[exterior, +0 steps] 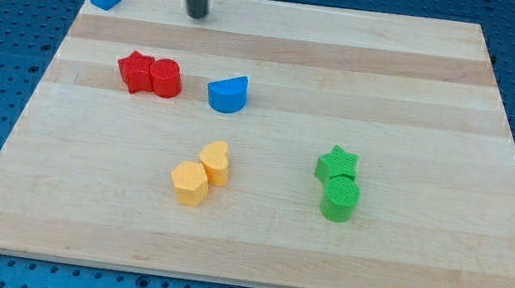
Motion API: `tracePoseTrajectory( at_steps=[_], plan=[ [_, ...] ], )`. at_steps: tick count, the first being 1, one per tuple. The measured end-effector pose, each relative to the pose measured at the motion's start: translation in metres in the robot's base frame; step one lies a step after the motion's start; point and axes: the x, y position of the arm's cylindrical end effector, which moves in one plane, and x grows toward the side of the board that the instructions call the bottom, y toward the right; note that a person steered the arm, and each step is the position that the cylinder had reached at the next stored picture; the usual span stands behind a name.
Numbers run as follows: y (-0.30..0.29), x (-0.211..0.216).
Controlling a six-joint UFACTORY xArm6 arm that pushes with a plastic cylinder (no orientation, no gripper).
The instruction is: Slide the blue crescent a bit up
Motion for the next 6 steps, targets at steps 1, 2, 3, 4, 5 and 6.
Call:
tracePoseTrajectory(
  at_steps=[1,2,3,4,5,6],
  plan=[
    [0.042,0.053],
    [0.067,0.098],
    [0.089,0.123],
    [0.089,0.186],
    [0.065,0.199],
    [0.056,0.187]
  ],
)
